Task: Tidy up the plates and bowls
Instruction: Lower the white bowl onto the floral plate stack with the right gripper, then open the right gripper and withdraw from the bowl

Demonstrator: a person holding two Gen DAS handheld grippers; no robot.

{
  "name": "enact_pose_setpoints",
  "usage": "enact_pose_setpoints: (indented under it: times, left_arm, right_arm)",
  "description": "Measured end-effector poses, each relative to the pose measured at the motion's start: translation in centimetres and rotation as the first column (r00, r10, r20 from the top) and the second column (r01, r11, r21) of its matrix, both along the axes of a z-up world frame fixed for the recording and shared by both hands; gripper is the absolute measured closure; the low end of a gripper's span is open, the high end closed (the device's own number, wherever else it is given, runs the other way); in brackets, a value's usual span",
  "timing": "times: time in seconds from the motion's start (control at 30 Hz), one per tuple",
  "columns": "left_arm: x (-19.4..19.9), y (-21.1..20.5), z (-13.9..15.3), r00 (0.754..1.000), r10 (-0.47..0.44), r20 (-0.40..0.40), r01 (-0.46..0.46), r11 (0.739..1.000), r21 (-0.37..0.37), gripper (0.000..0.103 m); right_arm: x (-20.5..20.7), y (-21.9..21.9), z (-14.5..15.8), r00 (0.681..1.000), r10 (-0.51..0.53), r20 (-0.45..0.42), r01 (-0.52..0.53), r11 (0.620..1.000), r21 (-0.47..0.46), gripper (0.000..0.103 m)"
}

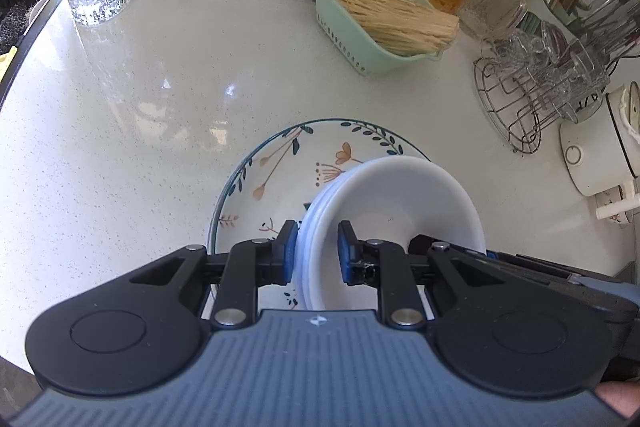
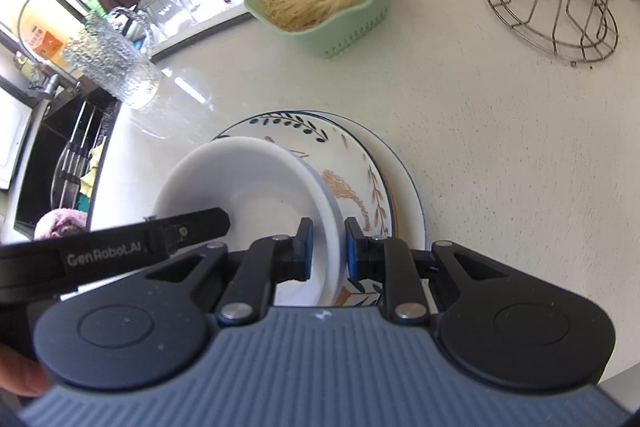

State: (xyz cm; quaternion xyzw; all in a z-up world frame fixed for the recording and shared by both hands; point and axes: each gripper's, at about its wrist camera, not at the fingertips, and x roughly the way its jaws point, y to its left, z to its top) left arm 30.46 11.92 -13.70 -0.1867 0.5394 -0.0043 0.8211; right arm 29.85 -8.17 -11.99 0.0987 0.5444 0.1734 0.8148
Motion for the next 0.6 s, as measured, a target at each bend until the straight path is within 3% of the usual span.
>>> enact_pose_setpoints:
  times: [0.13, 0.3, 0.43, 0.6]
  left_arm:
    - [-0.1, 0.3, -0.1, 1.000, 0.002, -0.005, -0.002, 1.000, -0.020, 0.080]
    - [-0.6, 0.3, 1.6, 0.999, 0.021, 0.024, -0.021, 1.000, 0.015, 0.079]
    - [-0.8, 0.7, 2.5, 0.999, 0.014, 0.036, -0.014, 1.000, 0.018, 0.079]
    - [-1.2, 1.3, 4.2, 0.998, -0.021, 0.062, 0.019, 0.999, 0.040, 0.079]
  right_arm:
    - [0.0, 0.0, 0.2, 1.000, 0.000, 0.007, 0.000, 1.000, 0.001, 0.082]
    - [0.1, 0.0, 1.1, 1.000, 0.001, 0.031, 0.000, 1.000, -0.015, 0.082]
    - [0.0, 0.4, 2.1, 0.997, -0.002, 0.083, 0.003, 1.000, -0.021, 0.057]
    - [-0.4, 0.1, 3.1, 0.993, -0.056, 0.106, 0.056, 0.998, 0.002, 0.057]
